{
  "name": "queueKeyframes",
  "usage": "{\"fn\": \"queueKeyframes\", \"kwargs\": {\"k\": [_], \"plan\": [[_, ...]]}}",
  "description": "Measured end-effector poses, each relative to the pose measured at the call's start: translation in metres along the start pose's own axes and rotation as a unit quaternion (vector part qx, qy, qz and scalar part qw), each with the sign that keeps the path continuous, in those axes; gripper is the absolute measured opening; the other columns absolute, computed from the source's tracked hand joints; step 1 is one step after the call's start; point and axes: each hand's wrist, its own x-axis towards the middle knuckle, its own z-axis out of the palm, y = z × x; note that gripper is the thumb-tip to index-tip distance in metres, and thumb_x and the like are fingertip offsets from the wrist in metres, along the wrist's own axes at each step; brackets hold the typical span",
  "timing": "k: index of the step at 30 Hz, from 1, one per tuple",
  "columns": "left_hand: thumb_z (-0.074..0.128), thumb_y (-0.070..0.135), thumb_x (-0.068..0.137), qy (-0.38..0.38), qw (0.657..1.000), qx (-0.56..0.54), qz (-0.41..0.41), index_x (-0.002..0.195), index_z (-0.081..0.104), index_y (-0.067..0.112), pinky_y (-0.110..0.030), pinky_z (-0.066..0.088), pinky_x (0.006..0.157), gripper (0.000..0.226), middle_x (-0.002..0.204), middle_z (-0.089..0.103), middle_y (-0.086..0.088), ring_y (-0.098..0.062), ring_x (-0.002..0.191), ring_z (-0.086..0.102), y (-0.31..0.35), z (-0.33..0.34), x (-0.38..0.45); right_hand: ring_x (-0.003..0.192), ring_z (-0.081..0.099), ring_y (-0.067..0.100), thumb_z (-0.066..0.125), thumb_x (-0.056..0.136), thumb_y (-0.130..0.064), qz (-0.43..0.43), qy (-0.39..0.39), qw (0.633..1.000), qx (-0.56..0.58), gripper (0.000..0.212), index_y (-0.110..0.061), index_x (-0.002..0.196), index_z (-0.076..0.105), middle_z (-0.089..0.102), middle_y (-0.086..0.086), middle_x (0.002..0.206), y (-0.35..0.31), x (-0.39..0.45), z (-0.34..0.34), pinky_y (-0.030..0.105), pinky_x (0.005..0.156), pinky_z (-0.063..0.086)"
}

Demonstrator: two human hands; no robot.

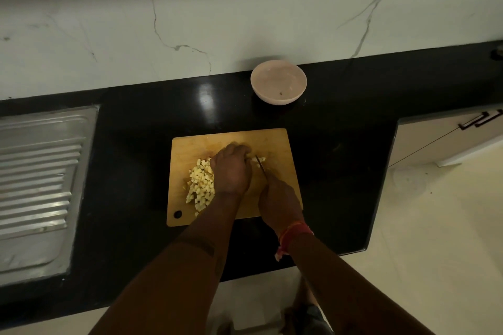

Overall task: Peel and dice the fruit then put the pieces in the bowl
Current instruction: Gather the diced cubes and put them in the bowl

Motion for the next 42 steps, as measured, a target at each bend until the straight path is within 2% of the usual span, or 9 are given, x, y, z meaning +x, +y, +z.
{"fn": "queueKeyframes", "kwargs": {"k": [6, 11, 15, 22, 26, 30, 32, 36, 42], "plan": [[0.056, 0.028, 0.098, -0.014, 0.999, 0.033, 0.013, 0.111, 0.073, 0.030, -0.040, 0.030, 0.098, 0.022, 0.114, 0.061, 0.002, -0.024, 0.113, 0.051, -0.004, -0.001, 0.000, 0.119, 0.057, 0.027, 0.036, 0.106, -0.011, -0.042, -0.033, 0.997, -0.064, 0.045, -0.010, 0.150, 0.037, 0.055, 0.010, 0.138, -0.012, 0.002, -0.005, 0.038, 0.105, 0.044], [0.056, 0.033, 0.097, -0.018, 0.999, 0.048, 0.010, 0.104, 0.074, 0.030, -0.043, 0.031, 0.098, 0.019, 0.111, 0.060, 0.002, -0.023, 0.112, 0.050, -0.003, -0.002, 0.003, 0.112, 0.061, 0.031, 0.041, 0.104, -0.017, 0.022, -0.047, 0.997, -0.065, 0.036, -0.010, 0.136, 0.053, 0.063, 0.014, 0.126, -0.010, 0.018, 0.004, 0.039, 0.095, 0.049], [0.057, 0.036, 0.095, -0.018, 0.998, 0.062, 0.000, 0.096, 0.072, 0.031, -0.042, 0.032, 0.096, 0.016, 0.108, 0.059, 0.003, -0.022, 0.110, 0.051, 0.000, -0.002, 0.007, 0.106, 0.063, 0.027, 0.038, 0.103, -0.013, 0.021, -0.051, 0.997, -0.057, 0.038, -0.012, 0.140, 0.048, 0.065, 0.012, 0.121, -0.005, 0.012, 0.010, 0.039, 0.095, 0.052], [0.054, 0.039, 0.098, -0.022, 0.996, 0.091, 0.010, 0.109, 0.070, 0.029, -0.044, 0.031, 0.100, 0.022, 0.120, 0.059, 0.001, -0.024, 0.119, 0.049, 0.002, -0.005, 0.004, 0.102, 0.063, 0.024, 0.043, 0.101, -0.009, 0.036, -0.036, 0.999, -0.015, 0.046, -0.020, 0.145, 0.047, 0.065, 0.008, 0.114, 0.018, -0.010, 0.010, 0.038, 0.090, 0.054], [0.055, 0.032, 0.098, 0.005, 1.000, 0.022, -0.017, 0.111, 0.072, 0.026, -0.042, 0.030, 0.098, 0.022, 0.119, 0.059, 0.000, -0.025, 0.117, 0.050, 0.002, -0.002, -0.009, 0.104, 0.063, 0.023, 0.045, 0.100, -0.013, 0.024, 0.017, 0.999, 0.017, 0.051, -0.022, 0.150, 0.040, 0.062, 0.007, 0.119, 0.013, -0.003, 0.005, 0.041, 0.091, 0.054], [0.057, 0.028, 0.096, 0.032, 0.999, -0.016, -0.031, 0.111, 0.072, 0.027, -0.040, 0.032, 0.096, 0.021, 0.121, 0.062, 0.000, -0.023, 0.116, 0.052, 0.000, -0.001, -0.021, 0.120, 0.055, 0.029, 0.048, 0.101, -0.014, 0.038, -0.027, 0.996, -0.077, 0.046, -0.010, 0.146, 0.042, 0.053, 0.011, 0.136, 0.006, 0.007, 0.008, 0.036, 0.099, 0.047], [0.056, 0.028, 0.097, 0.032, 0.999, -0.019, -0.019, 0.112, 0.072, 0.028, -0.040, 0.032, 0.096, 0.022, 0.122, 0.062, 0.000, -0.024, 0.117, 0.051, -0.002, -0.002, -0.023, 0.121, 0.054, 0.027, 0.047, 0.102, -0.011, 0.005, -0.049, 0.994, -0.094, 0.044, -0.010, 0.145, 0.042, 0.054, 0.011, 0.135, -0.004, 0.000, 0.014, 0.033, 0.099, 0.046], [0.058, 0.025, 0.096, 0.036, 0.999, -0.035, -0.014, 0.112, 0.072, 0.026, -0.039, 0.034, 0.096, 0.021, 0.119, 0.063, 0.000, -0.022, 0.114, 0.051, -0.009, -0.012, -0.025, 0.123, 0.056, 0.024, 0.047, 0.102, -0.012, -0.021, -0.009, 1.000, 0.016, 0.050, -0.019, 0.151, 0.039, 0.057, 0.004, 0.135, -0.008, -0.009, 0.025, 0.035, 0.104, 0.046], [0.060, 0.017, 0.094, 0.036, 0.997, -0.069, 0.019, 0.098, 0.067, 0.022, -0.031, 0.042, 0.085, 0.009, 0.100, 0.063, 0.004, -0.011, 0.092, 0.050, -0.006, -0.021, -0.031, 0.119, 0.050, 0.021, 0.038, 0.107, -0.031, 0.070, 0.028, 0.994, 0.081, 0.042, -0.023, 0.148, 0.044, 0.051, 0.006, 0.135, 0.007, 0.008, 0.005, 0.033, 0.099, 0.038]]}}
